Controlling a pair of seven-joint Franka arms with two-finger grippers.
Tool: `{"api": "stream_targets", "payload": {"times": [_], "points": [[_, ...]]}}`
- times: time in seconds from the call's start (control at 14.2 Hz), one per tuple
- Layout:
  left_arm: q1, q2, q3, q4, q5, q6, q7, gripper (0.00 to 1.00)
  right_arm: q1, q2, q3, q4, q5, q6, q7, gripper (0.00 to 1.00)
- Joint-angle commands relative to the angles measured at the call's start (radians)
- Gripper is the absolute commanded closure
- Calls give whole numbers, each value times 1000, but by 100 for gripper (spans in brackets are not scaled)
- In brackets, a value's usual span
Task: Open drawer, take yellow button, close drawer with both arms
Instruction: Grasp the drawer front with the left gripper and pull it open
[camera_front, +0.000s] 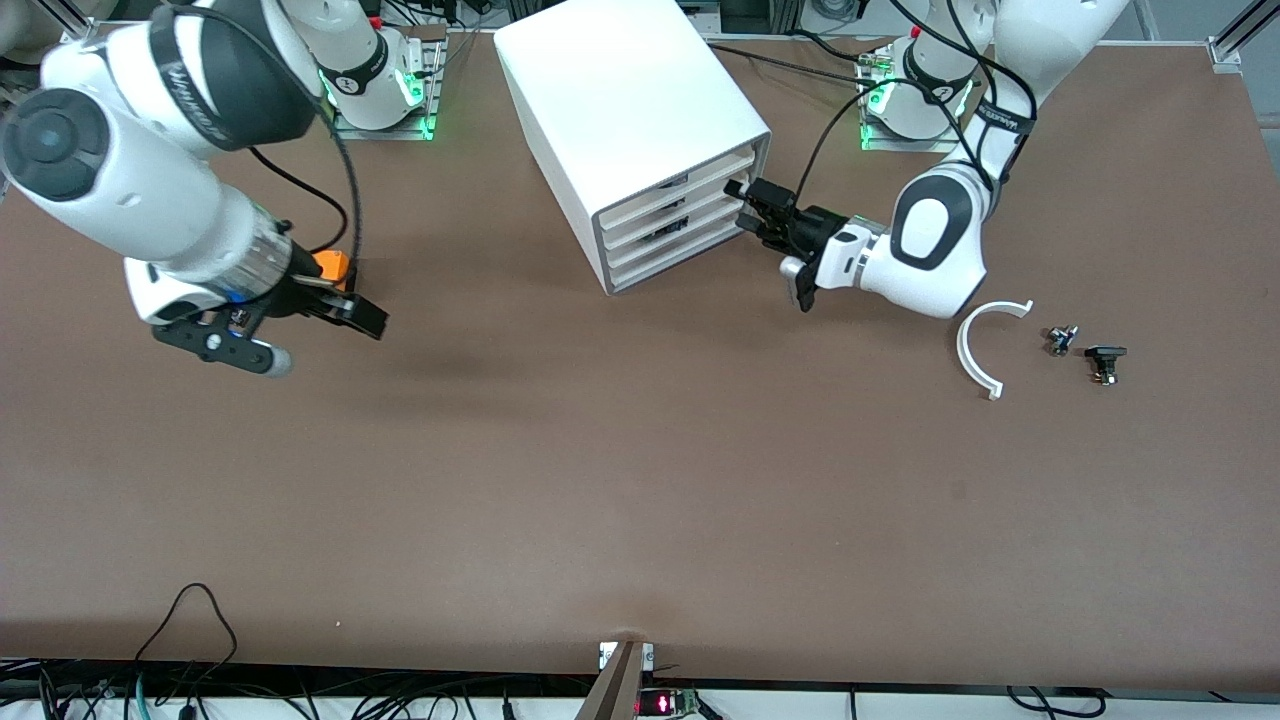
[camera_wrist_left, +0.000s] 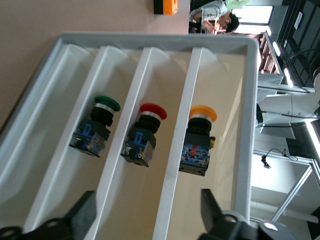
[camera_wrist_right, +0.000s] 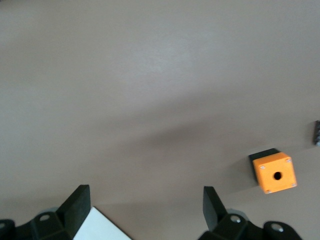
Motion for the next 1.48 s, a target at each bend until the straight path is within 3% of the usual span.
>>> {"api": "stream_targets", "payload": {"times": [0.0, 0.21, 0.56, 0.85, 1.2, 1.41], "points": [[5, -31, -29, -34, -36, 13, 57, 21, 38, 61, -5, 86, 15, -13, 77, 0], [8, -27, -55, -40, -50, 13, 106, 24, 55, 68, -5, 89, 33, -13, 131, 0], [7, -27, -97, -48, -68, 14, 114, 42, 86, 89, -5, 107, 35, 3, 214, 0], [10, -24, -98, -48, -66, 11, 179, 100, 135, 163, -5, 204, 33, 4, 330, 0], [52, -22, -94, -31, -51, 7, 185, 100, 179, 223, -6, 281, 33, 9, 456, 0], [100, 10, -88, 39, 48, 7, 172, 100, 191, 236, -5, 296, 33, 24, 523, 0]]}}
